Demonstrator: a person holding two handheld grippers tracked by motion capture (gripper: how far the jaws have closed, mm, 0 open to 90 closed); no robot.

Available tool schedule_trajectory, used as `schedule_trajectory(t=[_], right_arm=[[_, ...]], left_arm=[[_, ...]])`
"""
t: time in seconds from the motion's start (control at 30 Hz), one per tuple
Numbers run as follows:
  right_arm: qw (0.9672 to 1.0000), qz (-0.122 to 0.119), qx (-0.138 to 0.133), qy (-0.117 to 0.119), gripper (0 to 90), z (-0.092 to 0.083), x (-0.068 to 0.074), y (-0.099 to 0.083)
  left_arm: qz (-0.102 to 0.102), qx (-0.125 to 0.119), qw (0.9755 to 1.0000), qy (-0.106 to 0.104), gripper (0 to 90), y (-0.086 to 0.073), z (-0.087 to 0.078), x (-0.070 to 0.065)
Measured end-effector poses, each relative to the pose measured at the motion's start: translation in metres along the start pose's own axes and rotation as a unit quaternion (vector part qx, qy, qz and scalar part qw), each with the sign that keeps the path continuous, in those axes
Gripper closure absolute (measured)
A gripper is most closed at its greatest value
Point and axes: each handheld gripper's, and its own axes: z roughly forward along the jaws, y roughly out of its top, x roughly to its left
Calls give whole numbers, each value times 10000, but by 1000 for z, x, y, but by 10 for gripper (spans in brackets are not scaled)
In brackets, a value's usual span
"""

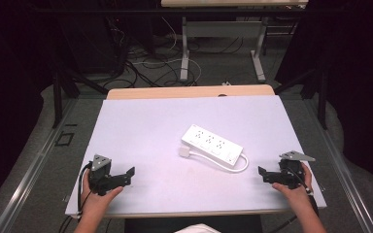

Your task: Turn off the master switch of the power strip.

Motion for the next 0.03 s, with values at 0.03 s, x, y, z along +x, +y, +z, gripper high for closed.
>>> schedule_trajectory(t=[0.03], right_arm=[[10000,7,-9,-2,13,0,0,0]], left_arm=[[18,8,10000,1,49,0,0,0]])
